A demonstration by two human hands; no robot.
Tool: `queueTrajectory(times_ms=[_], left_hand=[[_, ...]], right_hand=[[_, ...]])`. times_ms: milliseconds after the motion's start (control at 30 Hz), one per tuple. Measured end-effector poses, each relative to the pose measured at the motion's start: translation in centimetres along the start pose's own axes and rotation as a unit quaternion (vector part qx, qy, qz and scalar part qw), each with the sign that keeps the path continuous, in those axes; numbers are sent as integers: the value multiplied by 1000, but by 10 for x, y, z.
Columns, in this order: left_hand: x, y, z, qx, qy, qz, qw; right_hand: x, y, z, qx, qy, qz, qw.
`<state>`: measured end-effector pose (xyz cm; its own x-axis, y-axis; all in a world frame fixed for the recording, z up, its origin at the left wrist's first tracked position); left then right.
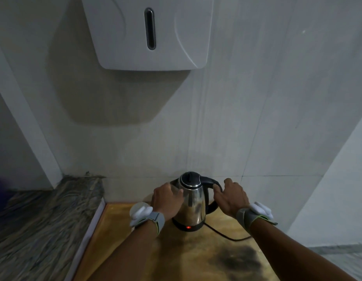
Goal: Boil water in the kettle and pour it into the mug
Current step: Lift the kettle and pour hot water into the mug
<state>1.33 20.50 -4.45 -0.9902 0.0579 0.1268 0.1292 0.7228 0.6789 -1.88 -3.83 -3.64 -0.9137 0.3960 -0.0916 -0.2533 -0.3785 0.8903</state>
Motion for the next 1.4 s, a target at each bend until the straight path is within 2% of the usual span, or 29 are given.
queueTrajectory(times_ms=[600, 1033, 1400], left_hand=[[-48, -59, 59, 67, 146, -21, 987], [-60, -79, 81, 127, 167, -52, 976], [-59, -77, 80, 139, 168, -57, 974]], right_hand=[[-52, -53, -38, -68, -38, 24, 997], [-60, -82, -41, -155, 2, 43, 987], [-59, -84, -42, -178, 13, 37, 983]])
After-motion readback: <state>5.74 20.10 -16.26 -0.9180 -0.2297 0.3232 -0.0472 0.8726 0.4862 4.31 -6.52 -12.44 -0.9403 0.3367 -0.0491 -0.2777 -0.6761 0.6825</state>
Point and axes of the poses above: each hand's wrist, its own x-axis away from the middle knuckle, its own y-axis out of the back of the hand, z = x × y, the point moved 9 cm from there along -x, towards the middle knuckle, and after that the axes turned 2 degrees about x, right-handed, at the moved point
